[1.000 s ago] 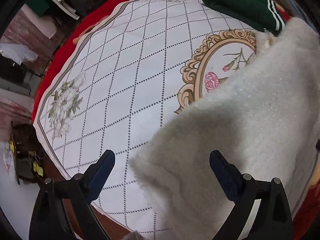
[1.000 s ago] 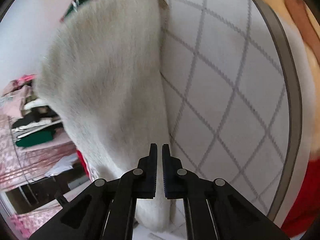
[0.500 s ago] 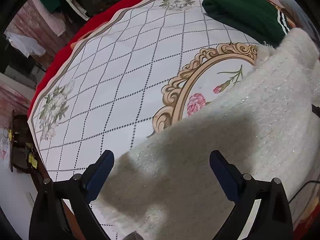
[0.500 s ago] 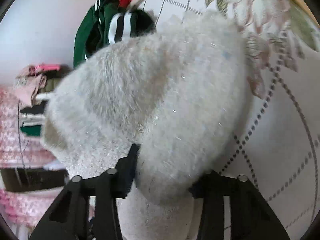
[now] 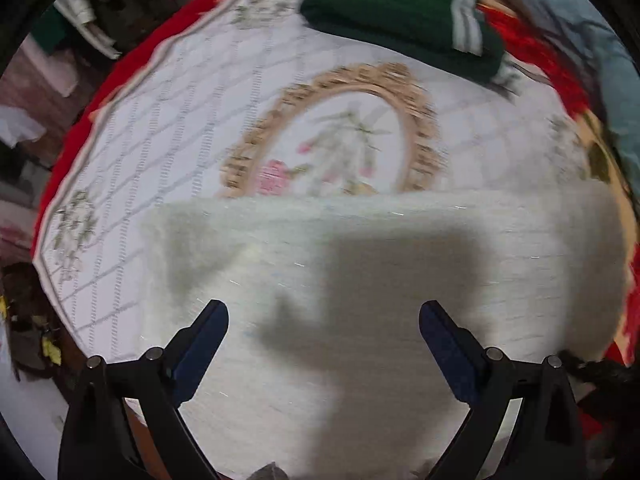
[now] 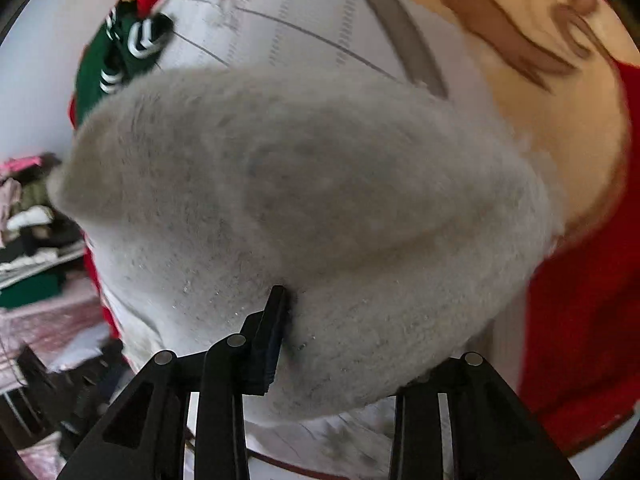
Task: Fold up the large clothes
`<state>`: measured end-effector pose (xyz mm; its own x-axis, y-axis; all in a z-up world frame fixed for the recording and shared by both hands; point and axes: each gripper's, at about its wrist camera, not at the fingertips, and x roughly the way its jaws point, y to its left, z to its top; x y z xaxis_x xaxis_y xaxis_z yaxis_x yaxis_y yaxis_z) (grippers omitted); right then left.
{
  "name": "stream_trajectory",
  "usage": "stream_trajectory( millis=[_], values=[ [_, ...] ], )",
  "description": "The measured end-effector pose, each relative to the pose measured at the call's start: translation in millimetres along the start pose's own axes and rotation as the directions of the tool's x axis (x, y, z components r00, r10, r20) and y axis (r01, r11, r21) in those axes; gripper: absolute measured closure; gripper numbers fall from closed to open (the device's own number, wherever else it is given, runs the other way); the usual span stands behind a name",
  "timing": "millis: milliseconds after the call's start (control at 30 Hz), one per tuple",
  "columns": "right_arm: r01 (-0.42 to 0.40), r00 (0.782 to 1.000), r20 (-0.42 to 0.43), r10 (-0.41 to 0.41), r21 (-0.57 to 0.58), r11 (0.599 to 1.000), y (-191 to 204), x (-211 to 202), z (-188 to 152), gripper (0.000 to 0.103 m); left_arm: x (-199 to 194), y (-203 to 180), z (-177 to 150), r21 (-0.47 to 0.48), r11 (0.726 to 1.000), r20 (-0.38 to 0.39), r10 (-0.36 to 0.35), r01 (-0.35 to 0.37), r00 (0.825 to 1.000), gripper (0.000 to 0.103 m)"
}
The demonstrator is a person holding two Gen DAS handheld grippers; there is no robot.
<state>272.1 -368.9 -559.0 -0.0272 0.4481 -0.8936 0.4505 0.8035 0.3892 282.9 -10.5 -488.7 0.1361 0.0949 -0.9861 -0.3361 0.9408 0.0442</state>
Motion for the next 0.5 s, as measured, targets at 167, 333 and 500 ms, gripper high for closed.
stream_trajectory(
  millis=[167, 333, 500],
  values=[
    [0.084, 0.996, 0.012, -0.083, -0.052, 0.995, -2, -32, 5, 0.057, 1, -44, -3, 0.045, 0.996, -0.028, -0.074, 0.075, 0.997, 0.005],
    [0.102, 0.994, 0.052, -0.094, -0.166, 0.981, 22, -74, 0, 0.057, 1, -78, 2, 0.102, 0.99, -0.015, -0.101, 0.102, 0.995, 0.005],
    [0.028, 0.997, 0.079, -0.003, -0.313, 0.949, 64, -86, 18, 0.063, 9, -86, 10, 0.114, 0.99, -0.001, -0.08, 0.079, 0.997, 0.005]
  ],
)
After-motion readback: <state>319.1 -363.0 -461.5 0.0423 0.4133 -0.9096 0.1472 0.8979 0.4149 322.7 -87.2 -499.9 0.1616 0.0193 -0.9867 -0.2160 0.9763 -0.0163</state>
